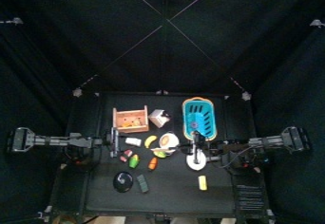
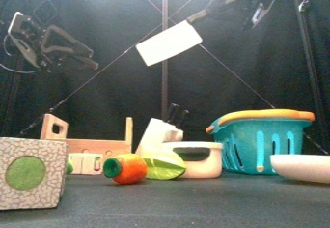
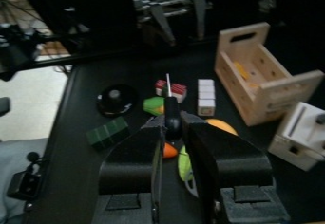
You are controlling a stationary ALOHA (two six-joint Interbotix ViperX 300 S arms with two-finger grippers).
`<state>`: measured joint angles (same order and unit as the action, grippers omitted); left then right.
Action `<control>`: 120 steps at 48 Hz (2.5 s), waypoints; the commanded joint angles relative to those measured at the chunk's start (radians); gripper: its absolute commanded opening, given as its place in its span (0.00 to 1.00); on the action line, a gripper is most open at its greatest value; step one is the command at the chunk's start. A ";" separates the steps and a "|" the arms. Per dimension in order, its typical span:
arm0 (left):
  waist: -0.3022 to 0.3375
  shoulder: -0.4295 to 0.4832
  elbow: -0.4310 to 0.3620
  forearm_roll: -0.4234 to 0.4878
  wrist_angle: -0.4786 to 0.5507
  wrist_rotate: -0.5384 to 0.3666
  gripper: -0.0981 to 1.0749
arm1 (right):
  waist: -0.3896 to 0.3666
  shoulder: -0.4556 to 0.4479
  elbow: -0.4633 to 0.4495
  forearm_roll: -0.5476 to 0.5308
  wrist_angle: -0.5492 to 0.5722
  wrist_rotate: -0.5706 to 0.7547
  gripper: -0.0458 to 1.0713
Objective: Grab cleaver with other hand
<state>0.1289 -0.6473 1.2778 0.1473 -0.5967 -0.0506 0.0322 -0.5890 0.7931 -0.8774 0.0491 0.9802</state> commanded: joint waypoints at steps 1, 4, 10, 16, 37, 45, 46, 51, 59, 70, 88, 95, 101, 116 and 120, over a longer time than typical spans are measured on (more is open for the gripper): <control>-0.017 0.032 -0.040 0.005 -0.072 -0.003 0.84 | -0.051 -0.032 0.023 -0.003 -0.110 0.005 0.55; -0.037 0.060 -0.054 0.002 -0.091 -0.005 0.84 | -0.077 -0.043 0.040 0.002 -0.150 0.002 0.55; -0.100 0.137 -0.100 -0.015 -0.101 -0.005 0.84 | -0.120 -0.052 0.055 0.002 -0.202 -0.002 0.55; -0.123 0.218 -0.153 -0.051 -0.112 -0.002 0.84 | -0.141 -0.044 0.054 0.002 -0.235 -0.003 0.55; -0.124 0.327 -0.215 -0.126 -0.227 0.005 0.83 | -0.153 -0.003 0.037 0.000 -0.279 -0.005 0.55; -0.129 0.337 -0.225 -0.127 -0.250 0.005 0.83 | -0.155 0.025 0.015 -0.003 -0.282 -0.005 0.55; -0.130 0.341 -0.225 -0.127 -0.250 0.005 0.83 | -0.155 0.028 0.014 -0.003 -0.282 -0.005 0.55; -0.130 0.353 -0.227 -0.127 -0.253 0.003 0.83 | -0.160 0.041 0.003 -0.003 -0.282 -0.006 0.55; -0.132 0.368 -0.233 -0.130 -0.258 0.000 0.82 | -0.163 0.058 -0.009 -0.005 -0.282 -0.008 0.55; -0.126 0.371 -0.230 -0.138 -0.285 0.005 0.74 | -0.163 0.069 -0.014 -0.008 -0.288 -0.008 0.55; -0.126 0.371 -0.227 -0.137 -0.285 0.003 0.47 | -0.163 0.075 -0.005 -0.008 -0.290 -0.006 0.57; -0.127 0.371 -0.221 -0.135 -0.285 0.003 0.47 | -0.163 0.091 -0.003 0.006 -0.284 0.000 0.60; -0.132 0.371 -0.212 -0.135 -0.284 0.000 0.47 | -0.160 0.104 -0.005 0.026 -0.259 0.002 0.70; -0.132 0.367 -0.181 -0.135 -0.276 0.003 0.47 | -0.133 0.084 -0.009 0.060 -0.133 0.003 0.94; -0.132 0.365 -0.173 -0.135 -0.275 0.003 0.47 | -0.118 0.080 -0.008 0.061 -0.110 0.005 0.94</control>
<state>-0.0015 -0.2777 1.1106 0.0107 -0.8682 -0.0506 -0.1012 -0.4878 0.8084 -0.8207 -0.0782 0.9833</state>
